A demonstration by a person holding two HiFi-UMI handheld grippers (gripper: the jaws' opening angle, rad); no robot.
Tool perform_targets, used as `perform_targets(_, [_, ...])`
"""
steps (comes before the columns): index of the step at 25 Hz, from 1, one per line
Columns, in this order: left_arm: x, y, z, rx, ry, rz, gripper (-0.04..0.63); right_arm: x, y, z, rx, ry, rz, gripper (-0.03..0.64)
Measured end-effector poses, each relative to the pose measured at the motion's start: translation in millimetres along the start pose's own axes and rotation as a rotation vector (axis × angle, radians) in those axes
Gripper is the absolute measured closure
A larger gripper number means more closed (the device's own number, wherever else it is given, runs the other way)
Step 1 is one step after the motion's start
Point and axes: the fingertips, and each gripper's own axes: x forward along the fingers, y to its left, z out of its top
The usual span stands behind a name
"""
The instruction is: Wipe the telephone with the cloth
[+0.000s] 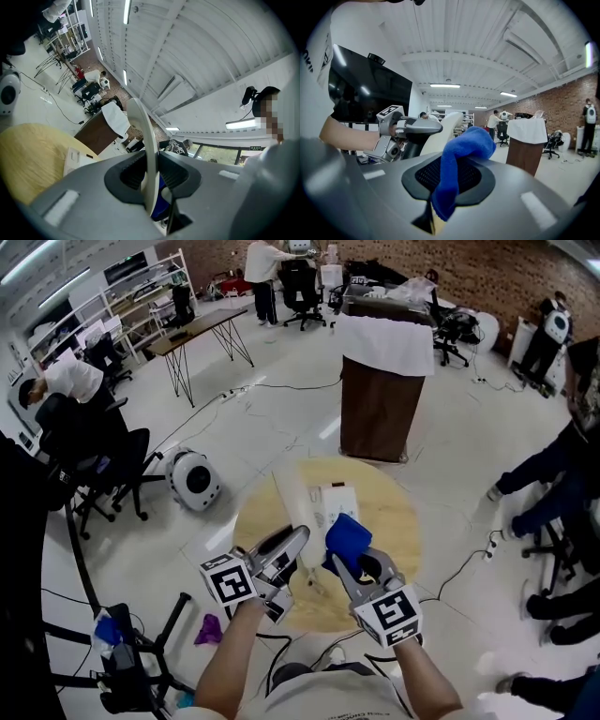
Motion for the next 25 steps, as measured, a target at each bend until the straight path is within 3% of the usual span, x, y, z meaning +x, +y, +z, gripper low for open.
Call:
perform_targets(17, [-1.1, 9.0, 0.7, -0.029, -0.032, 0.030, 0.514, -7.6, 14.2, -14.6, 0.031, 0.022, 0.001, 0.553])
perform_targets(21, [-2.6, -4.0, -2.4, -0.055, -0.002, -0.030, 0.514, -9.0, -3.2, -35.3, 0.192, 0.031, 0.012, 0.552])
perform_targets(25, [-3.4, -19.0, -7.8, -0.026, 0.042, -0.086, 0.514, -1.5, -12.8, -35.6, 0.409, 0.002, 0.118, 0.552])
